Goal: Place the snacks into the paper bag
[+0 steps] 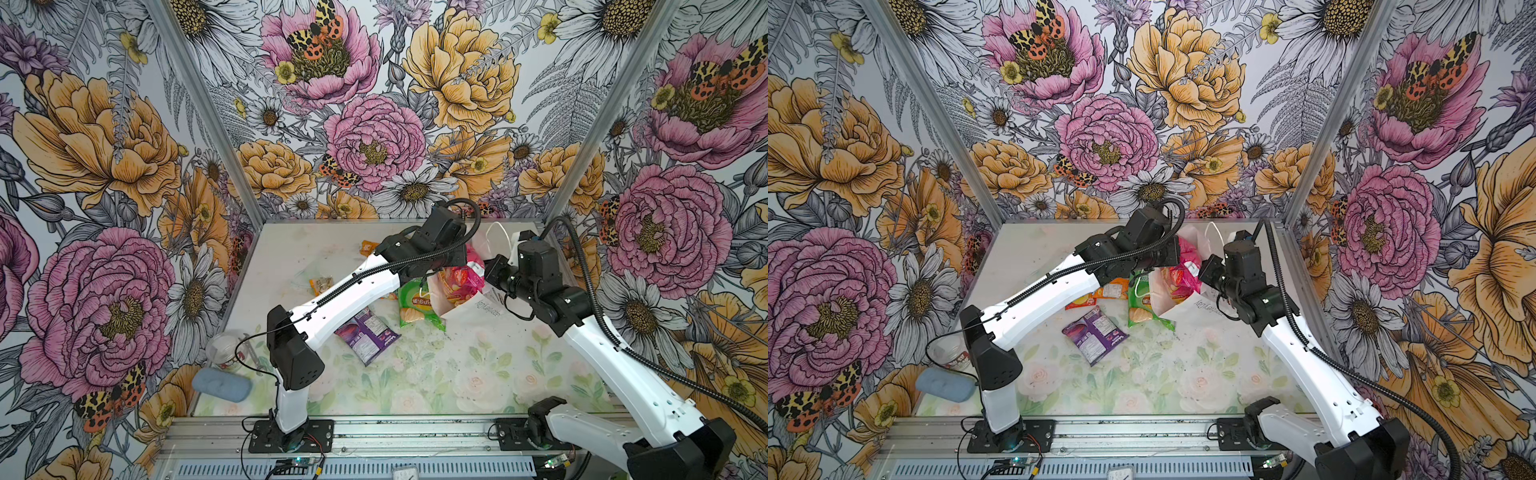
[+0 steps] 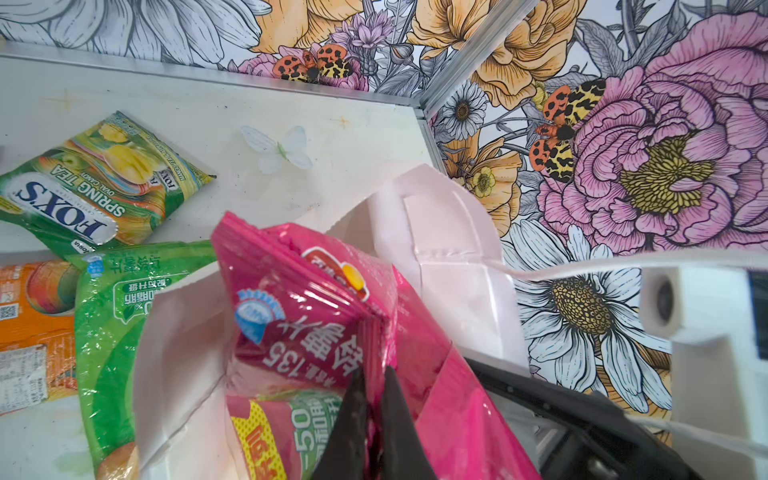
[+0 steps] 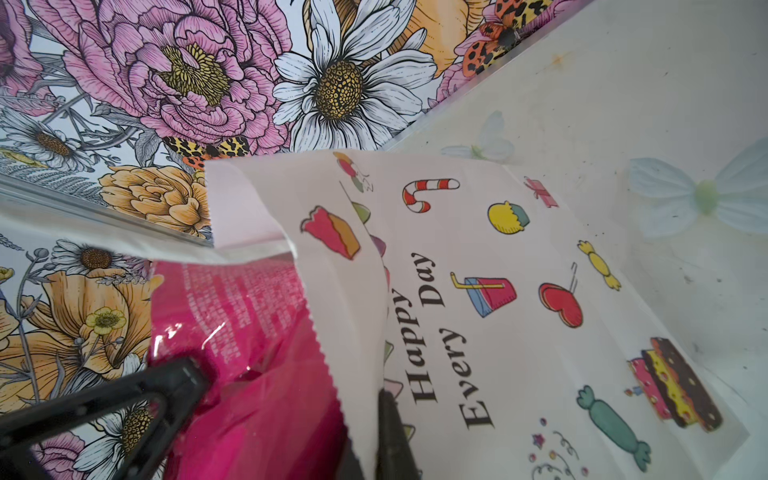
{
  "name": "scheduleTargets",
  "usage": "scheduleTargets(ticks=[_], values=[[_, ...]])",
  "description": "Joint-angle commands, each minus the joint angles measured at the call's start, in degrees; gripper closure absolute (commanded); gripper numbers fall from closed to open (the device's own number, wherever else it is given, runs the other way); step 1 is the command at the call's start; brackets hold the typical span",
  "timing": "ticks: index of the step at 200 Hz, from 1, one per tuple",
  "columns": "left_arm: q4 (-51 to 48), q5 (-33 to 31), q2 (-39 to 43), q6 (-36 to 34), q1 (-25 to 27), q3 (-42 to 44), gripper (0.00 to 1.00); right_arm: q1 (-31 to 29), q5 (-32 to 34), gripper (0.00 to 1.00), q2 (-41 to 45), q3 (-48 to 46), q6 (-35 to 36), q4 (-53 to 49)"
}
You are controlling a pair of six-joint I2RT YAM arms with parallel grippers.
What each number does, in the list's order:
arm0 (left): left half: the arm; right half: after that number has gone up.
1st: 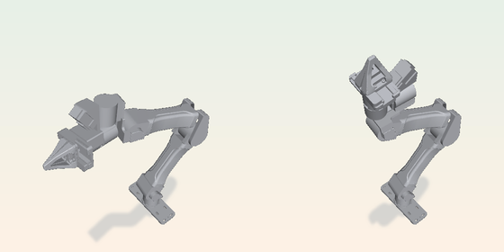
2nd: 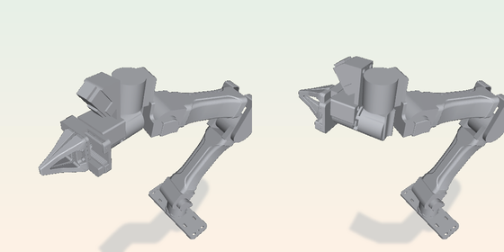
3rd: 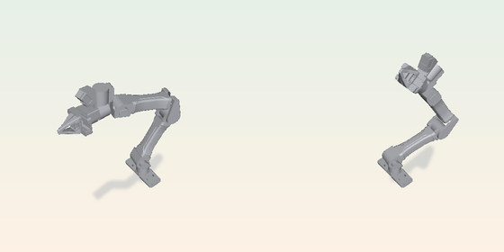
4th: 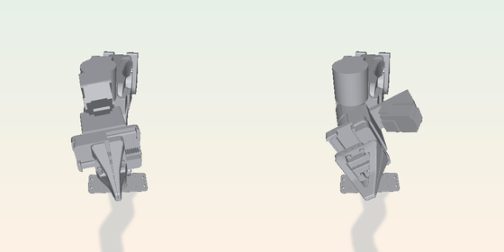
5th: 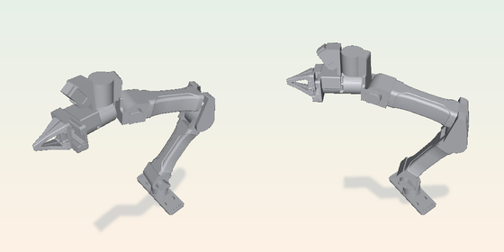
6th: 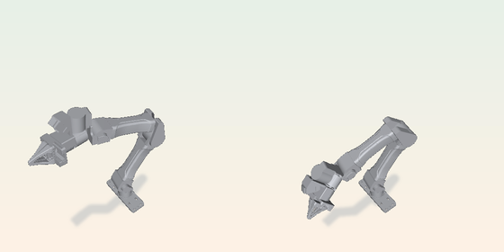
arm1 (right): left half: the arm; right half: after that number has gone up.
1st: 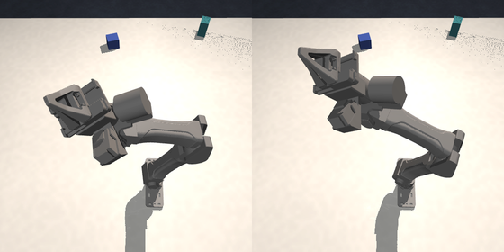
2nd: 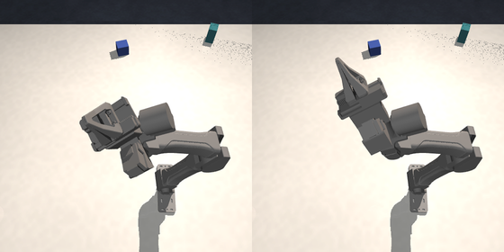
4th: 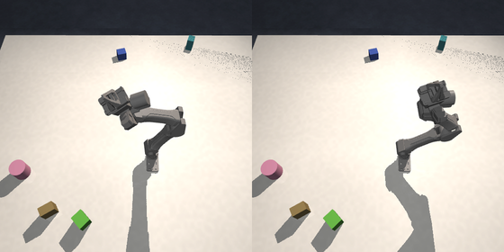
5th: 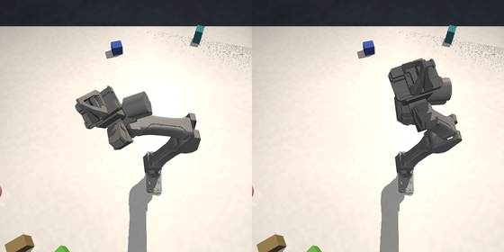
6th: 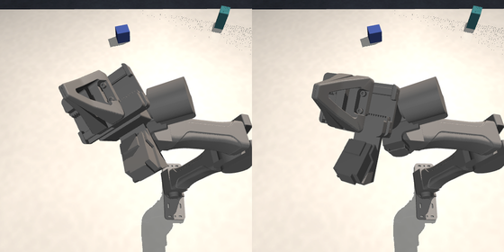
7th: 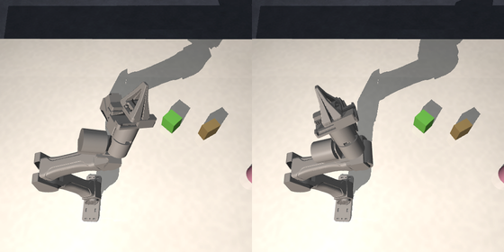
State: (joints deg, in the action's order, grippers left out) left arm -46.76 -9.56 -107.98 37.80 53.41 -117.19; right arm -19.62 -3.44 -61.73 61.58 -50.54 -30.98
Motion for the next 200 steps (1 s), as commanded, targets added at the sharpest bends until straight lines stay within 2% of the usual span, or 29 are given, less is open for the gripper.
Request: scheduleTargets(ticks=[1,59,94,112,133,147,181,200], values=[[-2.59,-1.34,-3.02,-1.9,0.9,-3.31,0.96,3.22,-4.37,1.0,1.97,-1.25,-1.55,2.68],[-8.3,1.38,-16.99,-3.18,1.28,-19.95,0.98,9.93,-9.8,1.0,3.75,-6.27,-1.8,2.68],[-12.35,0.32,-24.97,-5.37,0.93,-30.91,0.97,16.68,-13.7,1.0,4.34,-7.4,0.38,1.48],[-12.92,0.38,-26.97,-7.64,0.74,-32.96,0.96,19.66,-16.06,1.0,4.06,-7.58,1.9,0.94],[-13.09,0.86,-27.98,-10.3,0.73,-34.46,0.92,20.48,-16.57,1.0,3.25,-6.86,4.06,-0.38],[-13.09,0.95,-27.9,-11.53,0.73,-34.8,0.83,20.49,-15.96,1.0,3.02,-6.27,5.31,-1.33],[-13.1,1.85,-25.72,-12.92,0.87,-35.19,0.49,19.55,-11.72,1.0,1.94,-1.97,9.95,-6.46],[-13.09,2.22,-22.4,-13.31,1.15,-34.46,0.36,18.27,-9.51,1.0,1.44,0.25,11.83,-8.96]])
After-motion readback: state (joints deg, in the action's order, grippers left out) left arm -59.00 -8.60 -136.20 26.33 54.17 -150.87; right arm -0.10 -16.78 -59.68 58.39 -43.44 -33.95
